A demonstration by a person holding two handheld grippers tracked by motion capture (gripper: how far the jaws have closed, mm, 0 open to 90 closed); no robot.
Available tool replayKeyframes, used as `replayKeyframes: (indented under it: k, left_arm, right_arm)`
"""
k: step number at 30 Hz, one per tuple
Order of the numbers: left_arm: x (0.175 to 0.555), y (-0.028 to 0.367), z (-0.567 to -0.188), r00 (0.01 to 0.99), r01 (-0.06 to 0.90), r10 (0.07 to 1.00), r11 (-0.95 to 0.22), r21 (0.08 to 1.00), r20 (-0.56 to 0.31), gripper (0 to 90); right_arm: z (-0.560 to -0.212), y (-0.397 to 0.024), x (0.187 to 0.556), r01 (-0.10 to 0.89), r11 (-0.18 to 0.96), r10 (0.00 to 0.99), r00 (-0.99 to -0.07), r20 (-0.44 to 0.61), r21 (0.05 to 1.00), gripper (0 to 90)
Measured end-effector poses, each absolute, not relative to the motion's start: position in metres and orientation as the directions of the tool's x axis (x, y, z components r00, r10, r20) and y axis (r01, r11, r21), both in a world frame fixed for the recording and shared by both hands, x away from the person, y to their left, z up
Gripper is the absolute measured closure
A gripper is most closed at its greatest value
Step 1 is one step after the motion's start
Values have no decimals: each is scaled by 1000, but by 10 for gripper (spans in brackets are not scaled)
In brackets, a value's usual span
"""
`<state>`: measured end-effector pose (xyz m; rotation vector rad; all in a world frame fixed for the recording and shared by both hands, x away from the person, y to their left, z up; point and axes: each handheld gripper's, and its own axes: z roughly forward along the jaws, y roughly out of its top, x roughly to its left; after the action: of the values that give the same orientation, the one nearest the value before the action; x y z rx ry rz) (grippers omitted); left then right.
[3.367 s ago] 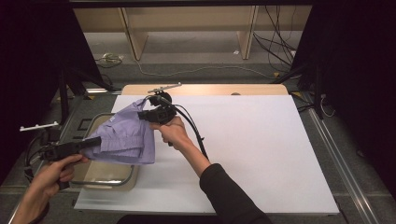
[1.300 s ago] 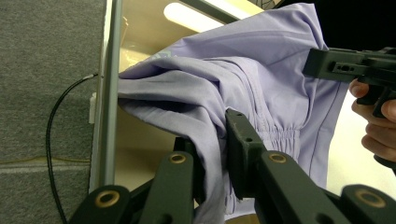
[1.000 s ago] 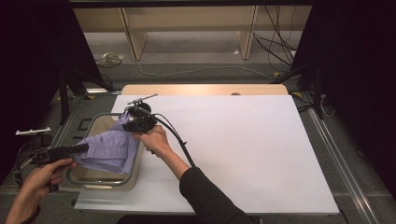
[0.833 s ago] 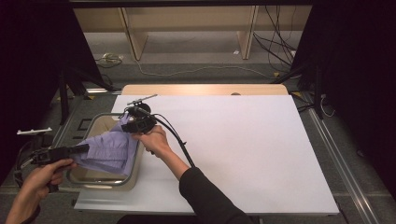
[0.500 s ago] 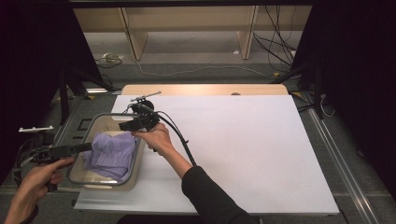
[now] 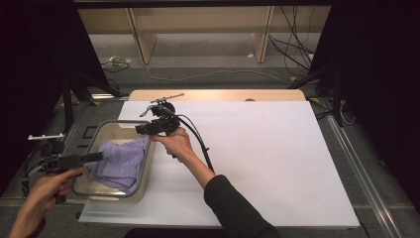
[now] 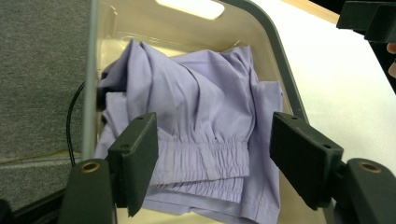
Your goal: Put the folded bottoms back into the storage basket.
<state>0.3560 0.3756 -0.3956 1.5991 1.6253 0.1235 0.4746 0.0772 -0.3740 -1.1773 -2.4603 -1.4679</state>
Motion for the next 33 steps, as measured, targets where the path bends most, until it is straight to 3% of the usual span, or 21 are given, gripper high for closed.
replayKeyframes:
  k: [33]
  left_arm:
    - [357,316,-398,333,738,823,77,670,-461,241]
  right_arm:
    - [-375,3,453,602,212,586,-708,393,770,307]
